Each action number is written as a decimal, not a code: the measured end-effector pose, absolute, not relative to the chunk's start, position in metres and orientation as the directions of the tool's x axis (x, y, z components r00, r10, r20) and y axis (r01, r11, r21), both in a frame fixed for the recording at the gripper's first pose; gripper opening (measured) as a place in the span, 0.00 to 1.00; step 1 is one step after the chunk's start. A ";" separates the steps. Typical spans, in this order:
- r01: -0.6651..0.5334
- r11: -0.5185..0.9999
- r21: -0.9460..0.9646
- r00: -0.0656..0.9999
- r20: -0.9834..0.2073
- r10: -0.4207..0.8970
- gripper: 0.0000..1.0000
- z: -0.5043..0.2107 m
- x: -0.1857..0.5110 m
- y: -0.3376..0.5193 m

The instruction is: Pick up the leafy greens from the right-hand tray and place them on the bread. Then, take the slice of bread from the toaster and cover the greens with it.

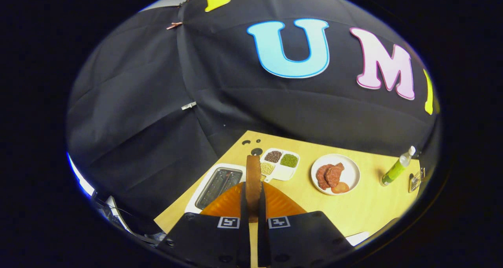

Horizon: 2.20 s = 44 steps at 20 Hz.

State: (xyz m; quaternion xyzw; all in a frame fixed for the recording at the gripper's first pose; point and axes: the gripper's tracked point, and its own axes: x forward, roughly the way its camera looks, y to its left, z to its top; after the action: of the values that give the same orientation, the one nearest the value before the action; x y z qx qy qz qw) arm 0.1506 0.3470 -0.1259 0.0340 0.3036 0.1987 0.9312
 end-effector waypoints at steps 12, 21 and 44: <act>-0.250 0.926 0.282 0.687 -0.622 0.375 0.11 -0.200 0.115 0.273; -0.172 0.923 0.344 0.609 -0.700 0.374 0.12 -0.282 0.087 0.242; -0.083 0.975 0.207 0.567 -0.795 0.216 0.65 -0.352 0.054 0.166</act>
State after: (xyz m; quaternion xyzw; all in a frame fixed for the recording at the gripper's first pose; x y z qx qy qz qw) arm 0.0541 0.1663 -0.3523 0.0731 0.4573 0.0848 0.8822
